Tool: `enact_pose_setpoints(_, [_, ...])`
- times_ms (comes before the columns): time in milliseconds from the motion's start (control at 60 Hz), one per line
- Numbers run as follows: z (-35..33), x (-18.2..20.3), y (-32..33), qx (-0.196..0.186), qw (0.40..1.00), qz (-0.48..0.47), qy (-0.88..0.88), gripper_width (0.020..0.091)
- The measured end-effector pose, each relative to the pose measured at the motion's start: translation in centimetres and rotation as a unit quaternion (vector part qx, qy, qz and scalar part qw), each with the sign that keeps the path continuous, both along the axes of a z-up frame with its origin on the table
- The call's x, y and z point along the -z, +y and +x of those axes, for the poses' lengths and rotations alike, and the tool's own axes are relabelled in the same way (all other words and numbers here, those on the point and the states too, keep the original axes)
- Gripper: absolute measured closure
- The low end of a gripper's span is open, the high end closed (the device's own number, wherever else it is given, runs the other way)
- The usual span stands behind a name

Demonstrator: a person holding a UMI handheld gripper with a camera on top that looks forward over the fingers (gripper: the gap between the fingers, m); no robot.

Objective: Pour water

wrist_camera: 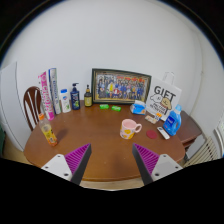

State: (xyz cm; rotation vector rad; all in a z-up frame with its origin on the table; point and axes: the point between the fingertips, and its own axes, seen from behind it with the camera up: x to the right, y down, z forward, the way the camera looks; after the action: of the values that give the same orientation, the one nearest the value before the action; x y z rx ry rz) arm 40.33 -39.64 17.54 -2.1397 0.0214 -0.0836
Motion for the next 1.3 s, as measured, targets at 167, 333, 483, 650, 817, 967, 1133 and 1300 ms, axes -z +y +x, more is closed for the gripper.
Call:
enact_pose_setpoints(167, [-2.8, 2.4, -0.2, 0.015, 0.999, -0.017, -0.022, 0.0249])
enact_pose_setpoints(333, [-9.6, 5.7, -0.8, 0.015, 0.999, -0.038, -0.014, 0.0252])
enact_pose_setpoints(483, [-18.4, 9.7, -0.8, -0.015, 0.998, -0.063, 0.020, 0.0250])
enact_pose_setpoints(650, [-28.2, 12.6, 2.2, -0.057, 0.995, -0.058, 0.061, 0.0249])
enact_pose_setpoints(817, [-33.9, 13.7, 8.6, -0.077, 0.994, -0.009, 0.077, 0.0246])
enact_pose_setpoints(967, [-35.4, 14.6, 14.9, -0.075, 0.994, 0.050, 0.067, 0.0246])
enact_pose_setpoints(1133, [-35.7, 16.0, 19.2, -0.073, 0.992, 0.080, 0.058, 0.0395])
enact_pose_setpoints(1300, [-36.1, 16.5, 19.9, -0.100, 0.990, 0.093, 0.034, 0.0721])
